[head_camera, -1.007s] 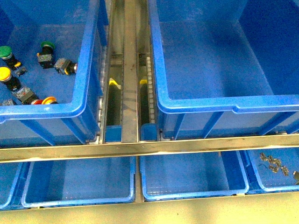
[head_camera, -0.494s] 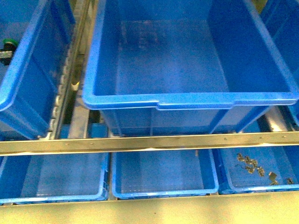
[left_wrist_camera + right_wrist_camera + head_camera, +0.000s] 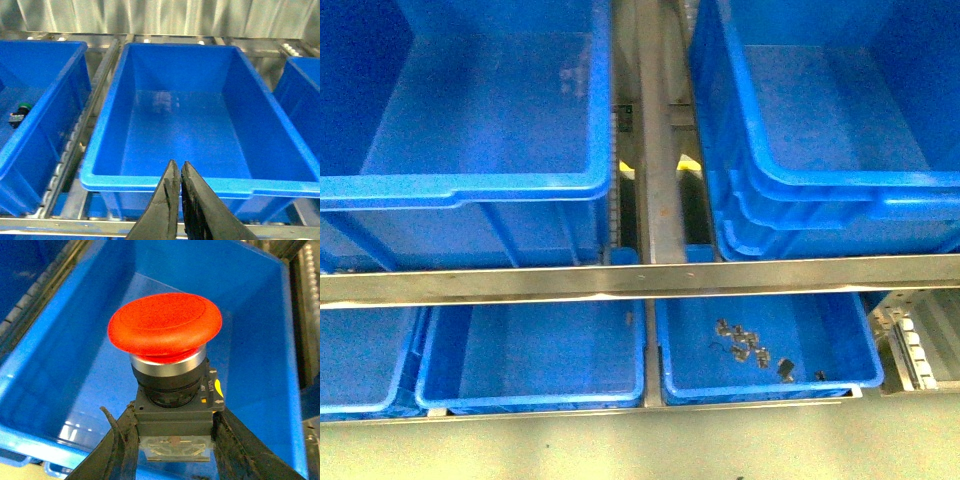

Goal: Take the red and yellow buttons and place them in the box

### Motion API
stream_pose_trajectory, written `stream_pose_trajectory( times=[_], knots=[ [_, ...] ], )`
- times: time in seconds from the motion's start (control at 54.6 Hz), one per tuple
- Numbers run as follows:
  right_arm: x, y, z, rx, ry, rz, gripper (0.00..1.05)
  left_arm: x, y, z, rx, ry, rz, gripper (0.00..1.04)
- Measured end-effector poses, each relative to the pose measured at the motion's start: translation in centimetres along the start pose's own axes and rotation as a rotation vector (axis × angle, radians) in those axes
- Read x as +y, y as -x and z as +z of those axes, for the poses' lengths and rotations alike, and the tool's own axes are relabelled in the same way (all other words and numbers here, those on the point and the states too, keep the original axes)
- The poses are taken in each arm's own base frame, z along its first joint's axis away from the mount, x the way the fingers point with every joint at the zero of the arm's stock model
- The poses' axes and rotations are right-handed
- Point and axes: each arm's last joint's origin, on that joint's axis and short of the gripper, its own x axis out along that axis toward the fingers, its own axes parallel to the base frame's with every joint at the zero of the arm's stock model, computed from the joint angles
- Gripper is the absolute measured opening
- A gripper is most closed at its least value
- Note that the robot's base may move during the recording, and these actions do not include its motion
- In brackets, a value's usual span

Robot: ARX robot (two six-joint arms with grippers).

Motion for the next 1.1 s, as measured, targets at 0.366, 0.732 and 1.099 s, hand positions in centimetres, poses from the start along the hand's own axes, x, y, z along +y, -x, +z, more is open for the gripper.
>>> stream_pose_trajectory(
  times=[0.366,0.732,1.099],
  knots=[
    [0.7,-0.3,0.4,-0.014,-0.007,0.024,0.33,0.0,1.4,0.4,-0.013,-0.001,-0.001,0.03],
    [1.1,-0.4,0.5,-0.015,-0.006,0.035,0.33,0.0,2.4,0.4,-0.017,-0.001,-0.001,0.03],
    [1.5,-0.5,0.4,-0.008,-0.005,0.039,0.33,0.0,3.7,-0.1,0.004,-0.002,0.0,0.03]
  ],
)
